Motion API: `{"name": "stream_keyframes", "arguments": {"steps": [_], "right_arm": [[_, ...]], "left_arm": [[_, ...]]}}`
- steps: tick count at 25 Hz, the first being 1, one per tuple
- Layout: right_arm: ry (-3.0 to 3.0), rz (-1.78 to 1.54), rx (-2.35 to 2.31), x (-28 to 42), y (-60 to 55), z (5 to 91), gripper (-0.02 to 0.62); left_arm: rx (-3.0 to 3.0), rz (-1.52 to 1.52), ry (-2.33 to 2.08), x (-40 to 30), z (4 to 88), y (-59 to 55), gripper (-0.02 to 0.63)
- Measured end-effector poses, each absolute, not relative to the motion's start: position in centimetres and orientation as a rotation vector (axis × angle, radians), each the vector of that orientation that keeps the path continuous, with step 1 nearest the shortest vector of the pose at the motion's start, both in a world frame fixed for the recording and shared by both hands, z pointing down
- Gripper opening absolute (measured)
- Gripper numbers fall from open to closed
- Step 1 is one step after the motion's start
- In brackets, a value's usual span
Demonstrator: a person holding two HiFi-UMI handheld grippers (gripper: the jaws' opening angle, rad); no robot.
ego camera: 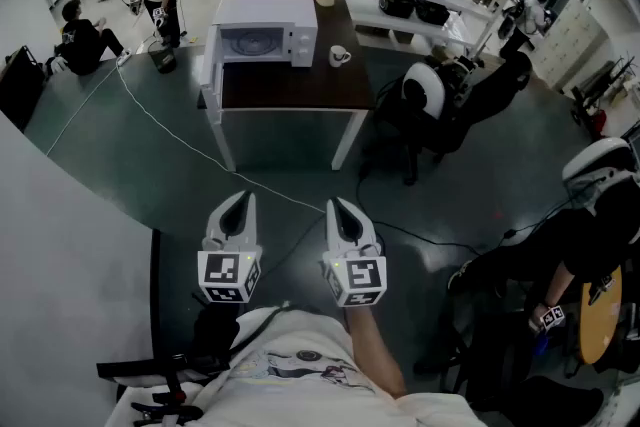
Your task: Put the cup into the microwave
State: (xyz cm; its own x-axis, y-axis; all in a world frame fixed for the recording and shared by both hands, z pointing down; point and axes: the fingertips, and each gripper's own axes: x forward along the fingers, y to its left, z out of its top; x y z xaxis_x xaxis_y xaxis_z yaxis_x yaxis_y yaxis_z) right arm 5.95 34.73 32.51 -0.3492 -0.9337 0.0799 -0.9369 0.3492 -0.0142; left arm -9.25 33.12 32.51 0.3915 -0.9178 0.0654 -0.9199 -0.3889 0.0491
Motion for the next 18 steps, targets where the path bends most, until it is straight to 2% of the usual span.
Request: {"name": "stream_keyframes", "arguments": {"steps": [18], "right_arm": [[-2.569,0.117,1.728,6.7,34.5,32.6,0.000]], "left_arm": [[2.545,0.049,-1.689,-7.5,32.8,33.0,-0.002]]}}
